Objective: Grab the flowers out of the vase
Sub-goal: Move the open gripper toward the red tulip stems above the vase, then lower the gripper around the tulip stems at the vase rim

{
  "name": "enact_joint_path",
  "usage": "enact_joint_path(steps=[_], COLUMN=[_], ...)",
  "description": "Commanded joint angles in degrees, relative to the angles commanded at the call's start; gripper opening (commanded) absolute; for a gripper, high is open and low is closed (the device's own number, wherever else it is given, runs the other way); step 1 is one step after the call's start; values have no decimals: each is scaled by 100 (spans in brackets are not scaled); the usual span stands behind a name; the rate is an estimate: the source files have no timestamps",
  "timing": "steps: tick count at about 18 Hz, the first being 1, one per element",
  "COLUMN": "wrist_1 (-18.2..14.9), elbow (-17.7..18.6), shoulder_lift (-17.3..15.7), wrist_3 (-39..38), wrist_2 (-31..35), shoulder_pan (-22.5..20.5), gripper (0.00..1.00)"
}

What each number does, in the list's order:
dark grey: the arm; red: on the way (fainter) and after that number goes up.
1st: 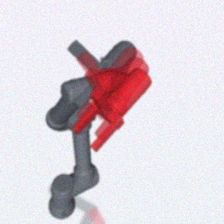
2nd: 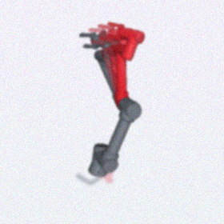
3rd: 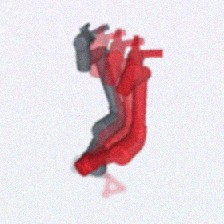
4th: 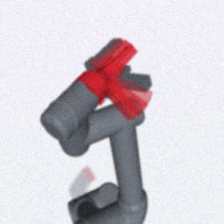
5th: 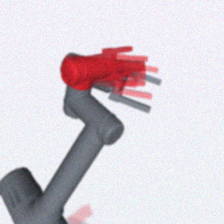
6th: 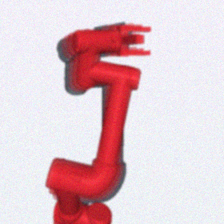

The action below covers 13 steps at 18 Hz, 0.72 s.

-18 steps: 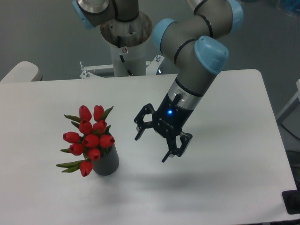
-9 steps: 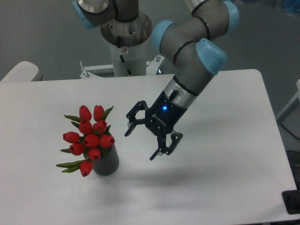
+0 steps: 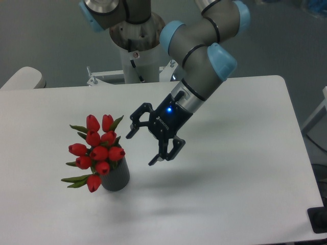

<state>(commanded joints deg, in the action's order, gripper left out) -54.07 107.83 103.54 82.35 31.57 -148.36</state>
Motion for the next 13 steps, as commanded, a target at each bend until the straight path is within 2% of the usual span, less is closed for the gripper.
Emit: enact_joint_path(steps=[2, 13], wrist_1=[133, 195], elbow=[89, 159], shoulder_lift=[9, 97], wrist_3=[-44, -53], wrist_2=[-247, -283], shoulder_pan=[0, 229], gripper=[100, 100])
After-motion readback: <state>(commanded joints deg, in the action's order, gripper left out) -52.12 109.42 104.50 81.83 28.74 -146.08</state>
